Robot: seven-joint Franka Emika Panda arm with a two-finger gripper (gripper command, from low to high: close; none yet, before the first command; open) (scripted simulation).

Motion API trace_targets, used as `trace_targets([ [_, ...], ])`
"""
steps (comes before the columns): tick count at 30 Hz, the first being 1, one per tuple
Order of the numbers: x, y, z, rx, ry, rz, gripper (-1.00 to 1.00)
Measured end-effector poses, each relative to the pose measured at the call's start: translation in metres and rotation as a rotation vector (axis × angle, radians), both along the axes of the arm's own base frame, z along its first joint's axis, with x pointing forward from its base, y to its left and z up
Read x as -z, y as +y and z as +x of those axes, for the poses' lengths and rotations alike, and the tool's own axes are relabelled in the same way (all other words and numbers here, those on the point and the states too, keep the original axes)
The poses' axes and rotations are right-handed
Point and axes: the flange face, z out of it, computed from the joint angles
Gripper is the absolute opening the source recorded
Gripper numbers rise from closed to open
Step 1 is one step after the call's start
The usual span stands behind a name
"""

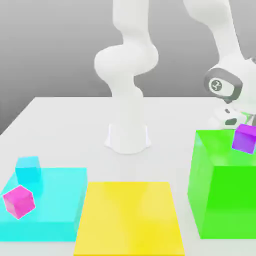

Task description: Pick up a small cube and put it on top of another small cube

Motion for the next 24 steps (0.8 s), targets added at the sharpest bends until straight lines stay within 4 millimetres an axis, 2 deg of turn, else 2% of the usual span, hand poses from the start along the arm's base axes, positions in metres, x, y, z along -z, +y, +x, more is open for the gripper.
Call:
trace_targets([
  [4, -0.01, -0.004, 0.024, 0.167, -0.081, 0.046, 0.0],
  [6, -0.009, -0.007, 0.024, 0.234, -0.093, 0.052, 0.0],
  [9, 0.006, -0.013, 0.008, 0.272, -0.076, 0.029, 0.0],
  [15, 0.032, -0.01, 0.008, 0.284, -0.072, 0.037, 0.0],
  [21, 0.069, -0.015, 0.006, 0.281, -0.072, 0.025, 0.0],
  [22, 0.073, -0.016, 0.006, 0.28, -0.073, 0.022, -1.0],
  [24, 0.073, -0.016, 0.006, 0.28, -0.073, 0.023, -1.0],
])
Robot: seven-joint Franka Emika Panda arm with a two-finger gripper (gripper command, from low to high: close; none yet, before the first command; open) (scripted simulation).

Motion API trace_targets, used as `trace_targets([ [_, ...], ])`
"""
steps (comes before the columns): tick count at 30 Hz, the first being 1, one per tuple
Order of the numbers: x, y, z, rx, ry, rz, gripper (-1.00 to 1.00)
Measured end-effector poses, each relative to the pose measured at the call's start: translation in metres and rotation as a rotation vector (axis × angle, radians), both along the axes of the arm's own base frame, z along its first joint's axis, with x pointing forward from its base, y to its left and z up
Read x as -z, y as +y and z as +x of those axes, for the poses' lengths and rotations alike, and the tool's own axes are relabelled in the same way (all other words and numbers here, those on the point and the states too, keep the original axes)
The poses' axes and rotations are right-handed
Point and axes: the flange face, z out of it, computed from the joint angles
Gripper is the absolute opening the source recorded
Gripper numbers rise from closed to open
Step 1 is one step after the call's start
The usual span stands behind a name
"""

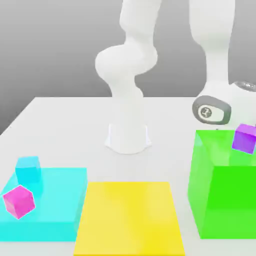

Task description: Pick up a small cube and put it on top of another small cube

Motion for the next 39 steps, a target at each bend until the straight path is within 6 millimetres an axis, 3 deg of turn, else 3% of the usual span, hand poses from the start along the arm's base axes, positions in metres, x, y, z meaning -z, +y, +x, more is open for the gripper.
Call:
trace_targets([
  [5, -0.001, 0.0, 0.0, 0.0, -0.001, 0.002, -1.0],
  [18, -0.064, 0.0, 0.0, -0.005, 0.001, 0.002, -1.0],
  [39, -0.029, 0.0, -0.038, -0.466, 0.282, 0.082, -1.0],
])
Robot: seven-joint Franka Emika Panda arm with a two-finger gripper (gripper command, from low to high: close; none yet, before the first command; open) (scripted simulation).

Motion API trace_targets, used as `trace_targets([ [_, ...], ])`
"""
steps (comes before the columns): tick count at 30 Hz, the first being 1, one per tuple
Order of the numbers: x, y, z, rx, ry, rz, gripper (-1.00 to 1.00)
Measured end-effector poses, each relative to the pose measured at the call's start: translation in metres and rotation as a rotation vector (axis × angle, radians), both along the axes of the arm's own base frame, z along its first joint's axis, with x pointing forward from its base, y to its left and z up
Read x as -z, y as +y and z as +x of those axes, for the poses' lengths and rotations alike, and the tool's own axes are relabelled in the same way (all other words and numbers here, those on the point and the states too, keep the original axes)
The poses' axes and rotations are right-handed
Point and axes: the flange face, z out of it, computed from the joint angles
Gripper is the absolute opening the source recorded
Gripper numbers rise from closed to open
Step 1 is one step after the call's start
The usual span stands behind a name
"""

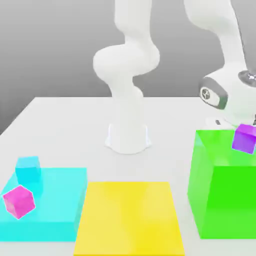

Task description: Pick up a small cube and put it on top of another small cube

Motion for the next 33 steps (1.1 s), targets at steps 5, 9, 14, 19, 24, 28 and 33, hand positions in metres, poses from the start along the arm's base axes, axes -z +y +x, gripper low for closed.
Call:
trace_targets([
  [5, 0.01, -0.002, -0.012, -0.105, 0.065, 0.045, -1.0],
  [9, 0.019, -0.004, -0.022, -0.186, 0.114, 0.087, -1.0],
  [14, 0.018, -0.013, 0.002, -0.237, 0.148, 0.155, -1.0],
  [19, -0.002, -0.015, 0.008, -0.478, 0.176, 0.227, -1.0],
  [24, -0.022, -0.019, 0.007, -0.741, 0.211, 0.282, -1.0],
  [28, -0.035, -0.026, 0.006, -0.945, 0.248, 0.314, -1.0],
  [33, -0.05, -0.037, 0.005, -1.187, 0.313, 0.342, -1.0],
])
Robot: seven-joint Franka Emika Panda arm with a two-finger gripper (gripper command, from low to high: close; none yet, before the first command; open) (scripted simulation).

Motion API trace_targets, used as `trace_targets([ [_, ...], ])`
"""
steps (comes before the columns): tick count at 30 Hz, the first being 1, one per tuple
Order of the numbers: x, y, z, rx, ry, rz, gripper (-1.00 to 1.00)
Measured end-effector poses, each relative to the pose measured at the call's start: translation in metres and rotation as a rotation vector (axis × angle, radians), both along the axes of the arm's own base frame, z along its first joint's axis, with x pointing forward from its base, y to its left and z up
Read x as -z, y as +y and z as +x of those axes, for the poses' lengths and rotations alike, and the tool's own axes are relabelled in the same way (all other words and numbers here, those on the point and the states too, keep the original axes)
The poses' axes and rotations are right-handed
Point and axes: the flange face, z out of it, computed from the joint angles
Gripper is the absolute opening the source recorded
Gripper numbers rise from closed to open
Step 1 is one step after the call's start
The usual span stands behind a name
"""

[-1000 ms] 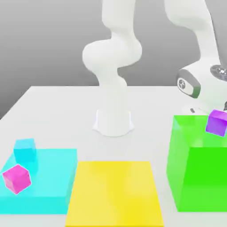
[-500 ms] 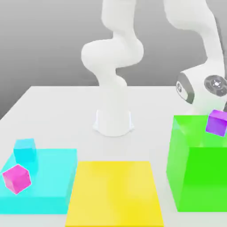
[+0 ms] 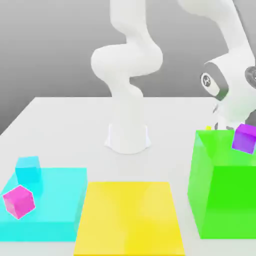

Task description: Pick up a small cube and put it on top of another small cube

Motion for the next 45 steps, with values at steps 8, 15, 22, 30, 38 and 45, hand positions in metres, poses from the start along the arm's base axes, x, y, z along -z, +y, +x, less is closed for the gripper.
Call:
trace_targets([
  [8, -0.019, -0.025, -0.003, -0.362, 0.108, 0.013, -1.0],
  [15, -0.033, -0.052, -0.004, -0.623, 0.258, -0.005, -1.0],
  [22, -0.083, -0.054, 0.008, -0.812, 0.374, 0.098, -1.0],
  [30, -0.136, -0.067, 0.078, -0.548, 0.179, 0.164, -1.0],
  [38, -0.173, -0.152, 0.174, 0.014, -0.06, 0.096, -1.0],
  [45, -0.203, -0.264, 0.233, 0.548, -0.223, 0.009, -1.0],
])
